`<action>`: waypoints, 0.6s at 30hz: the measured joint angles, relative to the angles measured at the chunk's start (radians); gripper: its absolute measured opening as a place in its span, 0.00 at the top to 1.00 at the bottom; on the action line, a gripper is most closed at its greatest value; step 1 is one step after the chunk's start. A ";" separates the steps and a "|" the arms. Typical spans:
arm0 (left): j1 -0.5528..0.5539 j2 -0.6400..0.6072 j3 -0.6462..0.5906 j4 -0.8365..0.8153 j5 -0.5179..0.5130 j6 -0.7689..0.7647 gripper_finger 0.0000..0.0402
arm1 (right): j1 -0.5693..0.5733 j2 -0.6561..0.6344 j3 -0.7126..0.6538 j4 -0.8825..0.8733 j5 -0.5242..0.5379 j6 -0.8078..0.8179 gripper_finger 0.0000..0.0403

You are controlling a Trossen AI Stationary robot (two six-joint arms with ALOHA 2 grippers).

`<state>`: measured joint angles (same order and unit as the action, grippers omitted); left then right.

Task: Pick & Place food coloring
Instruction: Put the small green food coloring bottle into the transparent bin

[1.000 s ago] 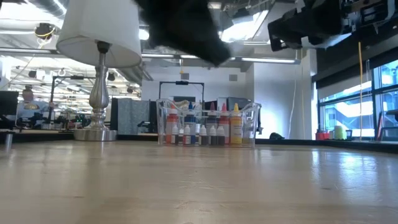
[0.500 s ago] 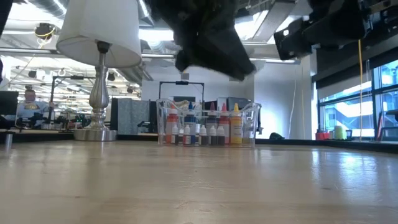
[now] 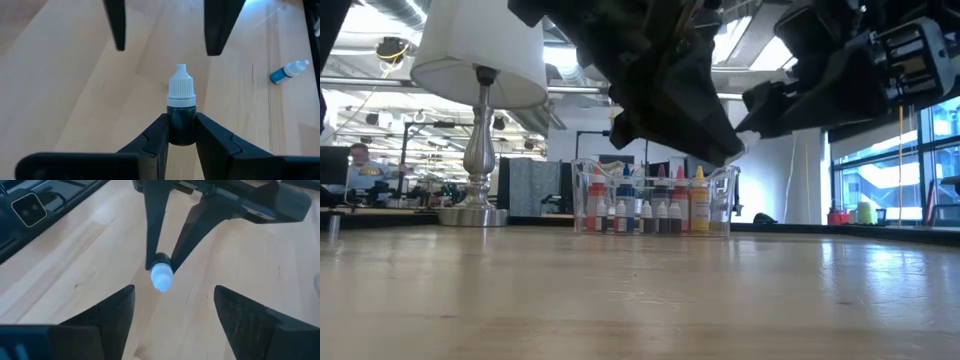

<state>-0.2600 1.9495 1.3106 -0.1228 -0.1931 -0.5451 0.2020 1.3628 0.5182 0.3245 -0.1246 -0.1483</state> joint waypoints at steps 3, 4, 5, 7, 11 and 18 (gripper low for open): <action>0.000 0.000 0.000 0.015 0.013 0.009 0.79 | 0.000 0.018 0.000 0.023 0.000 0.001 0.34; 0.000 0.000 0.000 0.022 0.014 0.015 0.79 | 0.000 0.025 0.000 0.031 -0.002 0.000 0.35; 0.000 0.000 0.000 0.028 0.014 0.016 0.79 | 0.000 0.028 0.000 0.032 -0.008 0.001 0.35; 0.000 0.000 0.000 0.041 0.014 0.016 0.79 | 0.000 0.040 0.000 0.059 -0.031 0.009 0.37; 0.001 0.000 0.000 0.046 0.013 0.017 0.79 | 0.000 0.055 0.000 0.076 -0.034 0.010 0.42; 0.001 0.000 0.000 0.053 0.002 0.017 0.79 | 0.005 0.056 0.000 0.079 -0.062 0.010 0.52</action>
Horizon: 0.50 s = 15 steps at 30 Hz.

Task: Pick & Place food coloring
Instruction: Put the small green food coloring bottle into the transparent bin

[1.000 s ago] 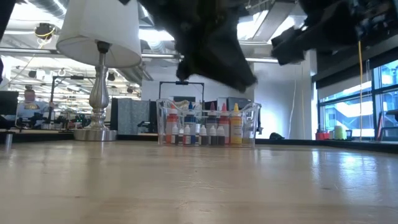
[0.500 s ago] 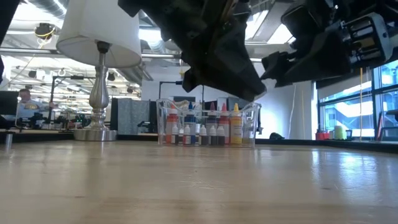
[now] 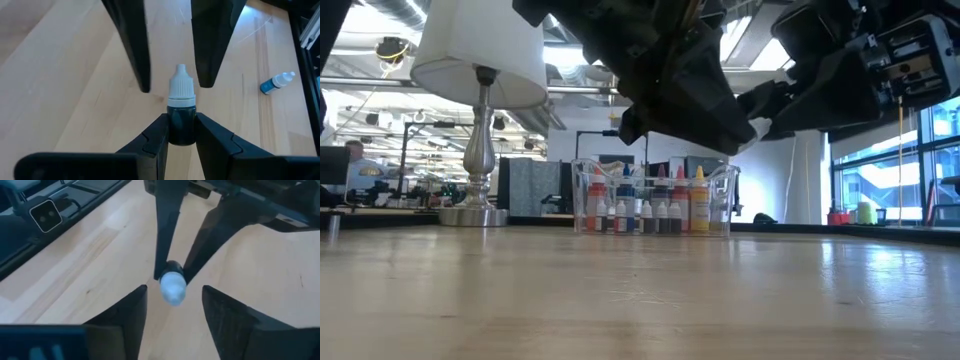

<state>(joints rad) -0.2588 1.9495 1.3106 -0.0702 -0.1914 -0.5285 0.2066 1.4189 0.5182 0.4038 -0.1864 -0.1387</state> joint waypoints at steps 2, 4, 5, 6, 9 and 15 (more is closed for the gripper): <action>0.000 0.000 0.000 0.008 0.000 0.000 0.79 | 0.001 0.000 0.000 0.001 0.000 0.000 0.56; 0.000 0.000 0.000 0.018 0.000 0.000 0.79 | 0.001 0.000 0.000 0.011 0.000 0.000 0.60; 0.000 0.000 0.000 0.021 0.000 0.000 0.79 | 0.001 0.000 0.000 0.020 0.000 0.003 0.62; 0.000 0.000 0.000 0.022 -0.001 0.000 0.79 | 0.001 0.000 0.000 0.026 0.000 0.003 0.63; 0.000 0.000 0.000 0.022 -0.001 0.000 0.79 | 0.001 0.000 0.000 0.030 0.000 0.003 0.68; 0.000 0.000 0.000 0.022 -0.002 0.009 0.79 | 0.001 0.000 0.000 0.023 -0.003 0.003 0.76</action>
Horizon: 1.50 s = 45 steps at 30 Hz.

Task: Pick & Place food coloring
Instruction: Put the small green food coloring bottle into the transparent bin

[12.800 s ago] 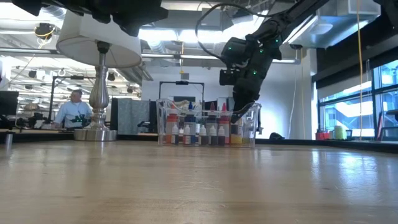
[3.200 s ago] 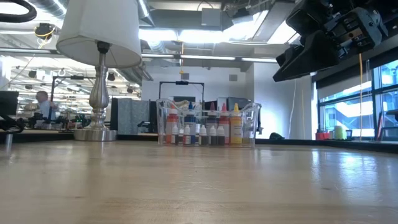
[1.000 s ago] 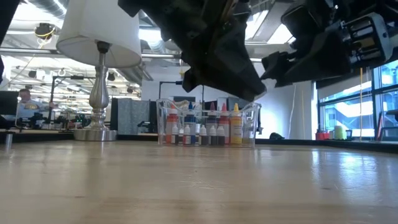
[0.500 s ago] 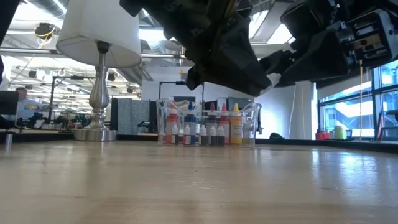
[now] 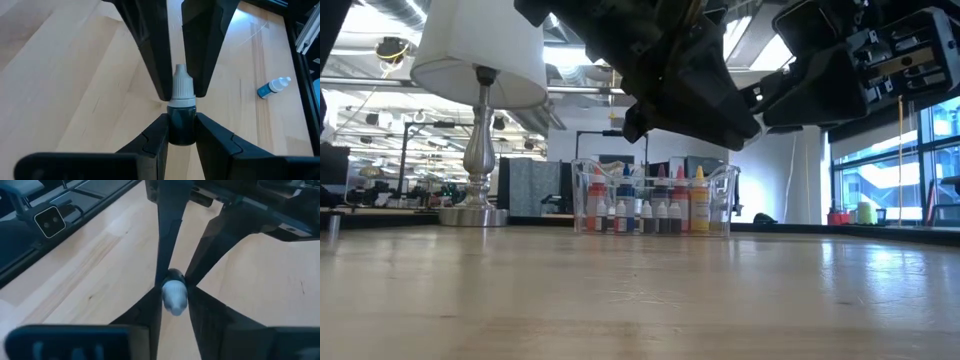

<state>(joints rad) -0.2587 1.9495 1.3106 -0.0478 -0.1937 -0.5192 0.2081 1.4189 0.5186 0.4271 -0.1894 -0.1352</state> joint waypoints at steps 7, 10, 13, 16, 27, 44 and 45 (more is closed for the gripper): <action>0.000 0.000 0.000 0.013 0.004 0.038 0.79 | 0.000 -0.001 0.000 0.000 -0.036 0.000 0.84; 0.000 0.000 0.000 0.013 0.006 0.038 0.79 | 0.000 -0.001 0.000 0.000 -0.038 0.000 0.85; 0.000 0.000 0.000 0.014 0.007 0.024 0.79 | 0.000 -0.001 0.000 -0.002 -0.040 0.000 0.85; 0.000 0.000 0.000 0.009 0.008 -0.011 0.77 | 0.000 -0.001 0.000 -0.003 -0.040 0.000 0.85; 0.000 -0.012 0.001 -0.011 0.014 0.067 0.63 | -0.001 -0.003 0.002 -0.028 -0.036 0.001 0.86; -0.047 -0.169 -0.066 -0.502 -0.368 -0.020 0.61 | -0.271 -0.054 0.548 -0.978 0.125 -0.199 0.86; -0.043 -0.169 -0.086 -0.501 -0.368 -0.026 0.60 | -0.304 -0.051 0.577 -1.008 0.143 -0.208 0.86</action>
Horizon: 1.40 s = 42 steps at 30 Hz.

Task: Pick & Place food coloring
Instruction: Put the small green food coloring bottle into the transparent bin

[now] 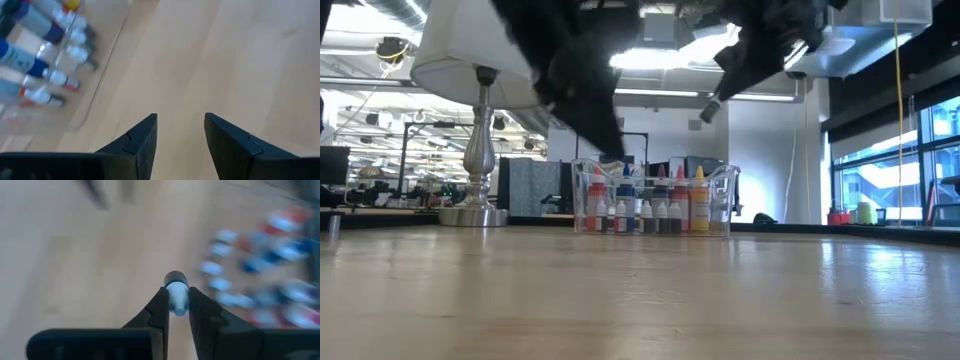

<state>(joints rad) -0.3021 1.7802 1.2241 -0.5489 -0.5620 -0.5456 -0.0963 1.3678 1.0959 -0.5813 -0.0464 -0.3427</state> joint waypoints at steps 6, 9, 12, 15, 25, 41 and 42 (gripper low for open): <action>0.028 -0.011 -0.133 0.135 0.059 0.113 0.60 | -0.179 0.093 0.155 -0.147 0.038 -0.035 0.86; 0.056 -0.048 -0.214 0.317 0.213 0.242 0.60 | -0.244 0.172 0.203 -0.198 0.029 -0.057 0.86; 0.098 -0.107 -0.321 0.506 0.341 0.342 0.60 | -0.291 0.257 0.252 -0.241 0.027 -0.067 0.86; 0.136 -0.190 -0.441 0.693 0.411 0.383 0.60 | -0.312 0.338 0.299 -0.273 0.030 -0.090 0.86; 0.168 -0.379 -0.732 1.185 0.454 0.452 0.60 | -0.314 0.531 0.463 -0.388 0.018 -0.104 0.86; 0.167 -0.398 -0.758 1.174 0.453 0.436 0.60 | -0.314 0.633 0.474 -0.368 0.018 -0.073 0.86; 0.167 -0.398 -0.758 1.172 0.453 0.436 0.60 | -0.314 0.639 0.474 -0.367 0.018 -0.073 0.86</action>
<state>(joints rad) -0.1352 1.3823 0.4664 0.6230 -0.1093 -0.1093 -0.4103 2.0065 1.5696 -0.9485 -0.0287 -0.4160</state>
